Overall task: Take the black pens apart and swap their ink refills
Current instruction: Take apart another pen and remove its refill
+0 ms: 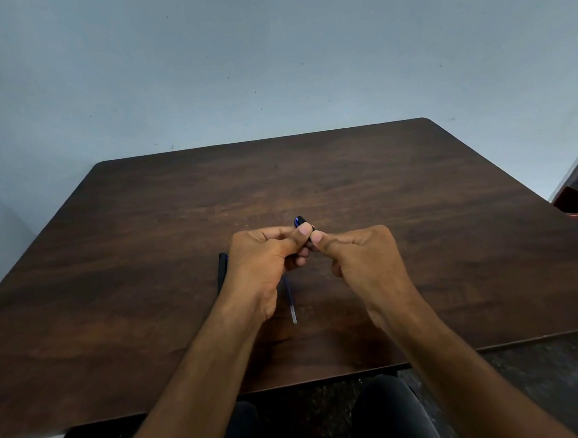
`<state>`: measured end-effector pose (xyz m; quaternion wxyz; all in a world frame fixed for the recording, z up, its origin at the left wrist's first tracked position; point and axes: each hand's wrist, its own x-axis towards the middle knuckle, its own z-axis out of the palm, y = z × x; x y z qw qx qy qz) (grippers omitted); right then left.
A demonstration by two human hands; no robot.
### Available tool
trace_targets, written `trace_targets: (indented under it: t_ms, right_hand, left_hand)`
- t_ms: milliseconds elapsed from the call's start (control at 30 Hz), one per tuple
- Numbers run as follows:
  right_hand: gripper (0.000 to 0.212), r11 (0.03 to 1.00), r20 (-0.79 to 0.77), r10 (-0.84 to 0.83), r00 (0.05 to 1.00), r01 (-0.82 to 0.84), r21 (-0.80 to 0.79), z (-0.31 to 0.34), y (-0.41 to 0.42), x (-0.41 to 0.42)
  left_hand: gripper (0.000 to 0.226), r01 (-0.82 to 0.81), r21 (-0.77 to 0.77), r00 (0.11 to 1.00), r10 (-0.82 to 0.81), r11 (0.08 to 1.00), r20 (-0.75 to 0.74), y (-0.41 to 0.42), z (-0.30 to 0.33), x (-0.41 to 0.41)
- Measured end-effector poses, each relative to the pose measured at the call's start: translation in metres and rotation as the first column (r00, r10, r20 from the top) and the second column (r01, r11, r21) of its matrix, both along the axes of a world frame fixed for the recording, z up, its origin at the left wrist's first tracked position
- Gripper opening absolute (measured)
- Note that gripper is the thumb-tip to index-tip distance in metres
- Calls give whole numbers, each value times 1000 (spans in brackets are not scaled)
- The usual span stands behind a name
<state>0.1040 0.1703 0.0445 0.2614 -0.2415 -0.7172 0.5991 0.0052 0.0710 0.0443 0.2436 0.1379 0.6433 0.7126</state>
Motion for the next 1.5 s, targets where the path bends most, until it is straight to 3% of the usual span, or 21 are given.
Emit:
trace_targets:
  t_ms: [167,467,567,1033,1300,1500]
  right_hand:
    - [17,999,29,34,999,-34,0,1,-1,1]
    - [31,977,233,114,966,-67,-204,13,6,6]
    - [24,965,234,128,964,-67,-252,15,10,8]
    - [28,967,186,184,965,-144,-210,6,24,14]
    - [28,955,214,188,959,-128,-268,6,32,24]
    - [28,950,228,168,959,-96,-297,8,39,30]
  left_hand:
    - [14,-6,6,1000,6,1000,-14,-2,2,-2]
    - [10,-19,-15,1000,19,1000,-24,-1,-1,-4]
    - [13,-20,-8,999,20,1000,-32,-1,-1,-5]
    - [15,-1,-17,998,0,1000,-63,2,4,-6]
    - [17,-55,28,996,57,998,-72,4,14,-23]
    - [26,33,-226,995,-55,974,-89,4,20,-35]
